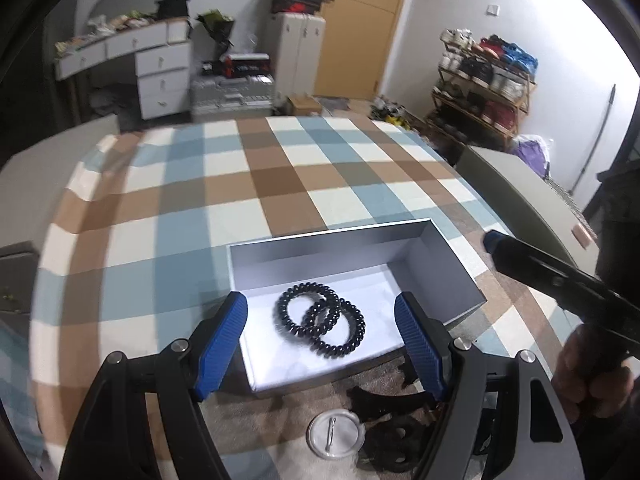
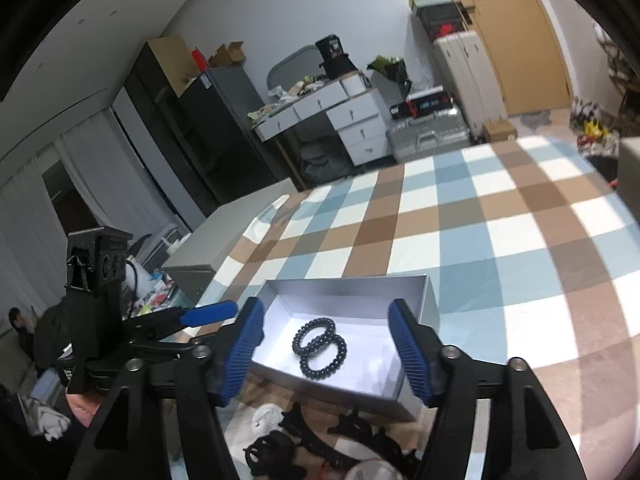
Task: Organize jewelry
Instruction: 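Open the right gripper to drop the bracelets into the box, then withdraw the right gripper from the box back toward the pile, then grasp the clear ring with red piece with left gripper while right grasps black claw clip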
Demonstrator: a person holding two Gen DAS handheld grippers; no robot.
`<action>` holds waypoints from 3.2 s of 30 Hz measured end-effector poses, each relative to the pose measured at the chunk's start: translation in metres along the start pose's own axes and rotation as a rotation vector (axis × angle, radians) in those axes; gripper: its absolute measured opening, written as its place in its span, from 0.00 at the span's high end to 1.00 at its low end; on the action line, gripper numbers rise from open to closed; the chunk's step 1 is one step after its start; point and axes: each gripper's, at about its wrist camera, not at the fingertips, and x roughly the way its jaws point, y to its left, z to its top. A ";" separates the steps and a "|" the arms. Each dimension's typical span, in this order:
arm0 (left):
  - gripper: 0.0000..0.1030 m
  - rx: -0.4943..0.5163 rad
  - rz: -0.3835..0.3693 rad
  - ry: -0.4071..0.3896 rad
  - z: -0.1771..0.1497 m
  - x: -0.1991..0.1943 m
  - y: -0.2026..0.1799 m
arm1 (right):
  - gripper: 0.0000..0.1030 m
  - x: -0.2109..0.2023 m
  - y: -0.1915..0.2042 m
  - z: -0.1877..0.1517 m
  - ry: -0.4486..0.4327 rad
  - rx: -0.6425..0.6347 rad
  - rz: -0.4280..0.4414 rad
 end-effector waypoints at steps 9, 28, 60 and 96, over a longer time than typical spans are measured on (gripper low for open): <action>0.25 0.003 0.071 -0.111 -0.009 -0.030 -0.011 | 0.12 -0.040 0.031 -0.008 -0.098 -0.092 -0.027; 0.01 0.004 0.226 -0.309 -0.044 -0.068 -0.040 | 0.00 -0.098 0.065 -0.053 -0.233 -0.251 -0.162; 0.01 -0.093 0.246 -0.121 -0.117 -0.042 -0.027 | 0.20 -0.047 0.022 -0.140 0.122 -0.128 -0.095; 0.77 0.162 -0.063 0.107 -0.114 -0.013 -0.070 | 0.22 -0.073 0.000 -0.134 0.049 -0.037 -0.129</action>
